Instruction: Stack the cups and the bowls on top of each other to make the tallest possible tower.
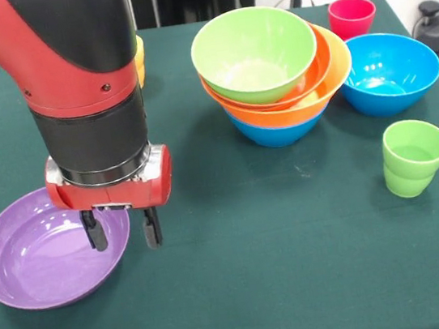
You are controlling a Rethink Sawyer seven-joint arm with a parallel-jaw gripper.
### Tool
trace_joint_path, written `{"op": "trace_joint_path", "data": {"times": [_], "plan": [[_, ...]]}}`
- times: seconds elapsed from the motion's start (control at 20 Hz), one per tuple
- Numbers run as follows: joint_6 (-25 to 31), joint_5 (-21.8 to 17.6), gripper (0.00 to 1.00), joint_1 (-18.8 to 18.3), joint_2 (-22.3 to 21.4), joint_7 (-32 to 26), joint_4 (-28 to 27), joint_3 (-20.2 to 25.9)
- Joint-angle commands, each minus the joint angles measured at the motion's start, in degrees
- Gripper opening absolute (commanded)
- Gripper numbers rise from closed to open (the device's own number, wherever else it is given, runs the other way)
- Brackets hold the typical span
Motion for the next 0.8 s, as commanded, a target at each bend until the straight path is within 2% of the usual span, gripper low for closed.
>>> {"op": "trace_joint_path", "data": {"times": [0.05, 0.8], "plan": [[-3.4, -0.9, 1.0, 1.1, 0.4, -3.2, 4.9, -3.0], [-3.5, -1.2, 1.0, 0.7, 3.7, -6.2, 1.3, -3.3]]}}
